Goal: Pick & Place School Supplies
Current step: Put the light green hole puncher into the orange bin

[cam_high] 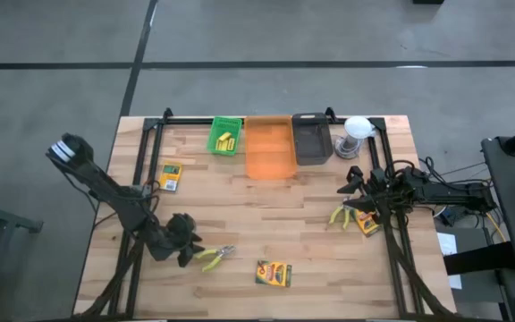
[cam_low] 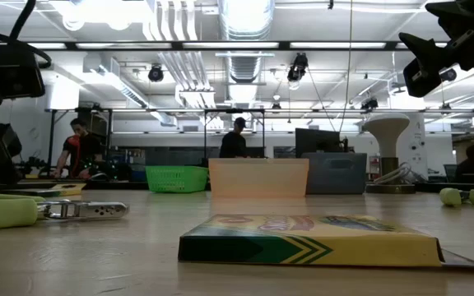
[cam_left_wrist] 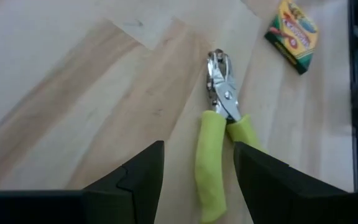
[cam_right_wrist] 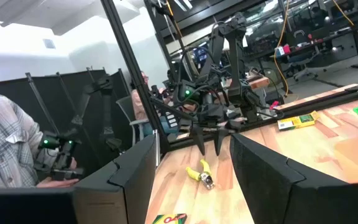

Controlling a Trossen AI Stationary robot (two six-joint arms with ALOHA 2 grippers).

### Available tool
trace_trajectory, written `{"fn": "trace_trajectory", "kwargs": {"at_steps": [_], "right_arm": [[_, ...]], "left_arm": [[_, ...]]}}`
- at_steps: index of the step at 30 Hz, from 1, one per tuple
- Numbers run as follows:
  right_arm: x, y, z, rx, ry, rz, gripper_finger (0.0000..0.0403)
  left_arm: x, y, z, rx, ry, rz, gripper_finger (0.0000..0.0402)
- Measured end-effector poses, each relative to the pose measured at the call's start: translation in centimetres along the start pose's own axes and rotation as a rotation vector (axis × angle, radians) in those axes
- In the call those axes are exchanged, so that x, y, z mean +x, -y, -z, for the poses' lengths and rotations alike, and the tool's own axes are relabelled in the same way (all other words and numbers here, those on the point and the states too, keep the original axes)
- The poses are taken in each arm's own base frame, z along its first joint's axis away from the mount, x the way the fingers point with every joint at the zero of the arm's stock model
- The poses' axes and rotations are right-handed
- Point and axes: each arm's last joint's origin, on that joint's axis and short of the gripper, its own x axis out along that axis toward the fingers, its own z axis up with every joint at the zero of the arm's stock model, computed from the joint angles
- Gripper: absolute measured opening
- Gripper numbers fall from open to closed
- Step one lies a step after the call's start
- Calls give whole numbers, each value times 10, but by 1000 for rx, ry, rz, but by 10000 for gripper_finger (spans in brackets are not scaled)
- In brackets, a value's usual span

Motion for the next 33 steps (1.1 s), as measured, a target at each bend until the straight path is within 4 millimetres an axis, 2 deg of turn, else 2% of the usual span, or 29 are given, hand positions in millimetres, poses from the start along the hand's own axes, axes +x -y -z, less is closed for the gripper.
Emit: {"fn": "trace_trajectory", "kwargs": {"at_steps": [14, 25, 28, 33], "right_arm": [[0, 0, 0, 0, 0, 0, 201], [0, 0, 0, 0, 0, 0, 201], [0, 0, 0, 0, 0, 0, 201], [0, 0, 0, 0, 0, 0, 201]], "left_arm": [[27, 10, 12, 120, -64, -94, 197], [41, 14, 17, 123, -60, -151, 196], [43, 15, 17, 147, -64, -158, 181], [47, 12, 20, 116, -69, -181, 135]]}}
